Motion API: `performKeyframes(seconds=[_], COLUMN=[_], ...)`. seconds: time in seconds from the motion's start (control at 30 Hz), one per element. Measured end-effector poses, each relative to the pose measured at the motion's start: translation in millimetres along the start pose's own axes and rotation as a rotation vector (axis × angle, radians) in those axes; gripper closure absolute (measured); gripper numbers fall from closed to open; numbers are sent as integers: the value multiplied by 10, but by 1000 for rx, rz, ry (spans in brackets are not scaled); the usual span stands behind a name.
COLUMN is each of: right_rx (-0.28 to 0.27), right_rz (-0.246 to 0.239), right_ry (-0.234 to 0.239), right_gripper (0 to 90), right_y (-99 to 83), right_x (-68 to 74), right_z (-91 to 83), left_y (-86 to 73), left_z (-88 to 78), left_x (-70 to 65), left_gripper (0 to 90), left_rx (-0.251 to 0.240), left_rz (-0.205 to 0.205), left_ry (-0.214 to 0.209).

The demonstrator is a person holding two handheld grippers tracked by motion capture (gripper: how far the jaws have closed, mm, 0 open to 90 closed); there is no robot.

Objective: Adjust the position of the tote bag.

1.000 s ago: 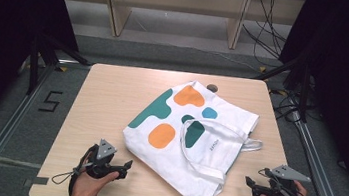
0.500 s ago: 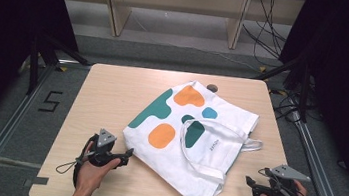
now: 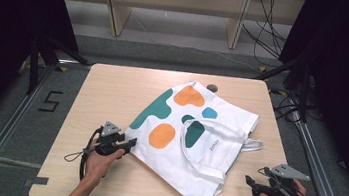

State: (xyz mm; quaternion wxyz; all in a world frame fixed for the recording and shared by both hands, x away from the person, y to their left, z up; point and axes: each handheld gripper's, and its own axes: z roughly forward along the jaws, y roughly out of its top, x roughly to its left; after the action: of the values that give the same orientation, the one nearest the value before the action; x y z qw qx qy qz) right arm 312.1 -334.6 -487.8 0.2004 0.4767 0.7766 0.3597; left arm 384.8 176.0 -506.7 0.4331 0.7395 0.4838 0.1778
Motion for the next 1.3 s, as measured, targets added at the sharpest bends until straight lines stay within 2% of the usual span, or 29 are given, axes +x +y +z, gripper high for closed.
performKeyframes(seconds=[0.03,0.07,0.1,0.13,0.2,0.27,0.3,0.33,0.43,0.47,0.5,0.57,0.67,0.73,0.83,0.87,0.9,0.93,0.97,1.0,1.03,1.07,1.1,1.13,1.17,1.2,1.23,1.27,1.3], right_rx=[-1,-1,-4,-4,0,-9,-11,-4,-15,-14,-2,-7,-21,-14,-26,-27,-16,-14,-32,-32,-24,-28,-28,-37,-46,-46,-45,-45,-52], right_rz=[1,1,23,23,19,12,-15,-1,-24,-24,-10,-14,-2,-2,-14,-54,-40,-31,-59,-59,-28,-75,-75,-86,-104,-104,-135,-135,-143], right_ry=[-1,-1,-12,-12,-7,-17,-16,2,-14,-7,6,7,-6,9,1,-4,8,-7,-5,-5,-11,-23,-23,-25,-24,-24,-18,-18,-19], right_gripper=[245,245,246,246,246,246,246,248,250,250,252,255,262,270,275,278,279,279,281,281,283,283,283,285,321,321,332,332,351], right_y=[2,2,-5,-5,-5,-3,0,0,4,4,9,13,12,18,32,48,57,62,79,79,86,136,136,157,210,210,264,264,296], right_x=[1,1,21,21,17,15,-9,-1,-12,-11,8,16,42,56,57,32,46,62,35,35,60,19,19,3,-20,-20,-51,-51,-64], right_z=[3,3,-2,-2,-2,2,5,4,1,3,-7,-7,1,5,19,24,32,31,53,53,61,98,98,113,162,162,205,205,229], left_y=[29,29,59,59,90,106,123,161,201,236,270,340,399,447,501,506,505,505,510,517,525,538,538,546,539,539,502,502,478], left_z=[38,38,60,60,80,119,123,144,180,218,228,332,389,452,529,533,532,532,510,476,417,315,315,244,135,135,-5,-5,-65], left_x=[4,4,23,23,30,61,80,135,184,210,263,340,413,472,535,557,552,552,552,540,523,491,491,446,372,372,236,236,180], left_gripper=[733,766,796,804,810,824,824,825,825,825,825,824,822,821,813,785,748,689,619,619,548,442,393,393,349,344,333,328,328], left_rx=[-16,-16,4,4,31,17,20,23,34,38,57,47,57,46,34,28,15,15,7,-10,-25,-12,-12,-4,3,3,7,7,16], left_rz=[-3,-3,44,44,96,82,88,102,123,119,165,147,159,147,123,99,69,69,46,6,-24,-20,-20,-25,-12,-12,22,22,36], left_ry=[2,2,-4,-4,15,3,13,15,28,48,66,75,81,93,112,118,121,121,119,113,123,124,124,116,64,64,-9,-9,-24])
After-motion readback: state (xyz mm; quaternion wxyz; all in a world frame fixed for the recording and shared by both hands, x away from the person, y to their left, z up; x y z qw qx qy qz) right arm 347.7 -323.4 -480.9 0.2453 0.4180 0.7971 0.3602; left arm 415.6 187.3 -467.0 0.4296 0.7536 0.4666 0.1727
